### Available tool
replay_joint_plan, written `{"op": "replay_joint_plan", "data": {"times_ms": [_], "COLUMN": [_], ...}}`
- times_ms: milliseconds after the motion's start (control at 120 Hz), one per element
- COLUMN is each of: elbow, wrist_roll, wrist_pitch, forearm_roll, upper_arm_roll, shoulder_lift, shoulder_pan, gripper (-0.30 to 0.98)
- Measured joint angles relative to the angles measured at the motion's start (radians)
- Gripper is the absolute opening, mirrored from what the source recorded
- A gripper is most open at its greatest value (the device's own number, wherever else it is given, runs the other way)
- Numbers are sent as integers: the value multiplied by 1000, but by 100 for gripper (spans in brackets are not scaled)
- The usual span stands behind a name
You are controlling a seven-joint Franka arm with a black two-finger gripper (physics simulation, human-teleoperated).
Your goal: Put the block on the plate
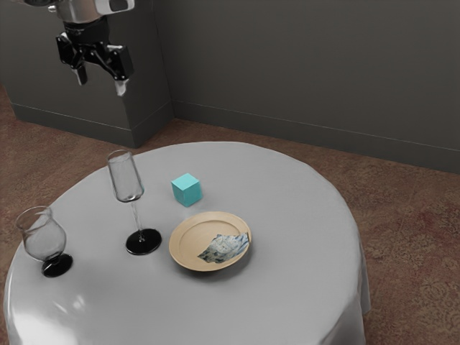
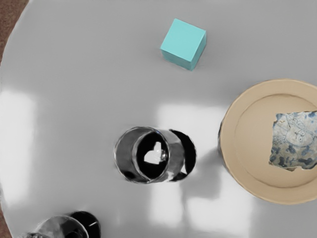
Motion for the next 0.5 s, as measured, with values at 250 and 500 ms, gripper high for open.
{"op": "replay_joint_plan", "data": {"times_ms": [250,500], "elbow": [-1,54], "wrist_roll": [-12,-5], "wrist_pitch": [40,153], "forearm_roll": [-2,-64], "upper_arm_roll": [-4,-4], "shoulder_lift": [90,309], "shoulder_pan": [-2,25], "gripper": [69,69]}}
